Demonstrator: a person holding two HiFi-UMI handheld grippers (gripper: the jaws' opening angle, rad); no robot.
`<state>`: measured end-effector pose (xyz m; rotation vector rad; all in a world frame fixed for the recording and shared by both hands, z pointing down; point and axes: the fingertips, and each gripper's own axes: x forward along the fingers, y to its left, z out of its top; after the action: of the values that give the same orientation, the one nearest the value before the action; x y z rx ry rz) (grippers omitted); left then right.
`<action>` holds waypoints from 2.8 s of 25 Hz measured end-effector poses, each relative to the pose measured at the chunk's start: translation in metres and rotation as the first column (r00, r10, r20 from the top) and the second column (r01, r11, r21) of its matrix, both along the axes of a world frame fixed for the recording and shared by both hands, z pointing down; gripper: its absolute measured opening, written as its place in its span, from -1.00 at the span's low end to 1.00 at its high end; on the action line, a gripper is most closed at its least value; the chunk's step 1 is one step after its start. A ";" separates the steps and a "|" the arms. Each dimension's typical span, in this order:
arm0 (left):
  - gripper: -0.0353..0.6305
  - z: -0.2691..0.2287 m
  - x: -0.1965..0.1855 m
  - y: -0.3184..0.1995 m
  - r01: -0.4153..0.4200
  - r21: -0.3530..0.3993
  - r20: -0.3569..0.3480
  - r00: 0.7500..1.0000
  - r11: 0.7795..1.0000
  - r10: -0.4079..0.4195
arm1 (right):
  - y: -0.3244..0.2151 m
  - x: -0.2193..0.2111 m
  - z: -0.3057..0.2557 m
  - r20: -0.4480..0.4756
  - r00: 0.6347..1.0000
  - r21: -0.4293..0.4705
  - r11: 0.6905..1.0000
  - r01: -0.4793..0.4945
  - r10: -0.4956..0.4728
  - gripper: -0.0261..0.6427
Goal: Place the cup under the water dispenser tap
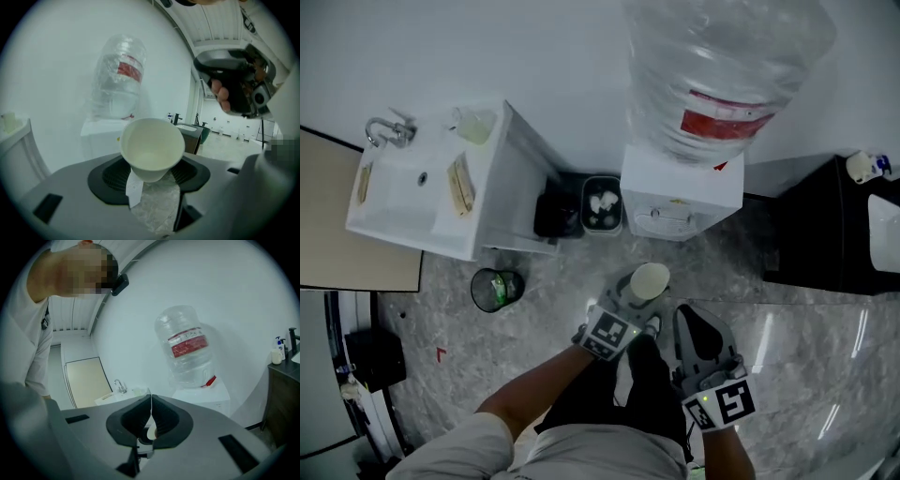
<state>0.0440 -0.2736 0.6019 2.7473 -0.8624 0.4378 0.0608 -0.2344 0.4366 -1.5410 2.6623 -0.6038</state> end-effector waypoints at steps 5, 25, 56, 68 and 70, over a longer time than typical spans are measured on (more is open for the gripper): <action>-0.12 0.126 0.006 -0.051 -0.006 -0.026 0.059 0.998 1.000 0.008 | -0.036 0.004 0.071 -0.001 0.999 -0.021 0.999 -0.040 0.040 -0.87; -0.12 0.391 0.030 -0.163 0.067 -0.084 0.230 0.972 0.994 -0.047 | -0.082 0.017 0.215 -0.032 0.999 -0.096 0.995 -0.021 0.018 -0.87; -0.06 0.091 -0.032 -0.038 -0.055 -0.140 0.093 0.993 0.989 0.069 | -0.052 -0.015 0.088 -0.093 0.995 -0.148 0.988 -0.041 0.027 -0.87; -0.82 -0.153 -0.073 0.013 0.023 -0.100 -0.070 0.997 0.995 -0.030 | -0.004 -0.044 -0.024 -0.091 0.992 -0.085 0.992 -0.090 0.082 -0.87; -0.83 -0.173 -0.073 0.020 0.027 -0.093 -0.085 0.996 0.995 -0.035 | 0.000 -0.046 -0.038 -0.091 0.991 -0.061 0.993 -0.100 0.095 -0.87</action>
<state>-0.0292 -0.2541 0.4288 2.6440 -0.8406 0.3415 0.0144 -0.2342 0.3985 -1.7428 2.6347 -0.6383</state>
